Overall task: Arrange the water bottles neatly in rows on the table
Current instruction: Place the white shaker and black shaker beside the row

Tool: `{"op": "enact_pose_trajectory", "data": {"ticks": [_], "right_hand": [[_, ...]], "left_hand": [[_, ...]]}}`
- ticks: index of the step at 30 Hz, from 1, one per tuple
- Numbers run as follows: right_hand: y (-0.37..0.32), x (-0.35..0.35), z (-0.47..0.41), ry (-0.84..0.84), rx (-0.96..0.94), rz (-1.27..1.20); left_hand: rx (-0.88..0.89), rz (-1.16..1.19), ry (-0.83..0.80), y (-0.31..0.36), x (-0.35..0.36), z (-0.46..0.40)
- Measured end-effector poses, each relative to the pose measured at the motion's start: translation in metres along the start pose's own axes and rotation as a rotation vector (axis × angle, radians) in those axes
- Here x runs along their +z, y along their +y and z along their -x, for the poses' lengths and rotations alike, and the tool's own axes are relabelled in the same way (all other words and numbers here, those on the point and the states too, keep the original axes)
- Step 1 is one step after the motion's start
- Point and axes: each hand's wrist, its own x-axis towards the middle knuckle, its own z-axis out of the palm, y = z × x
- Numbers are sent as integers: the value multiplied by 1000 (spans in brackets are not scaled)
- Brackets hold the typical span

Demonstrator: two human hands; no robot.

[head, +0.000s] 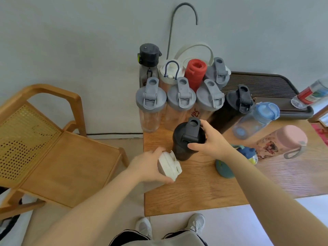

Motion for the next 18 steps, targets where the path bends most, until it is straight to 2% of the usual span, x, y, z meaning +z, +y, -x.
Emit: {"op": "enact_pose_trajectory", "data": {"ticks": [5, 8, 13, 16, 18], "right_hand": [[8, -6, 4, -18, 41, -150], [12, -4, 4, -30, 85, -286], [13, 5, 7, -59, 114, -480], [21, 12, 10, -7, 164, -557], [29, 21, 14, 38, 232, -586]], "left_hand": [[182, 599, 166, -12, -30, 16], [248, 792, 247, -16, -33, 17], [173, 738, 231, -28, -12, 8], [128, 709, 223, -36, 1, 4], [88, 672, 274, -41, 8, 2]]}}
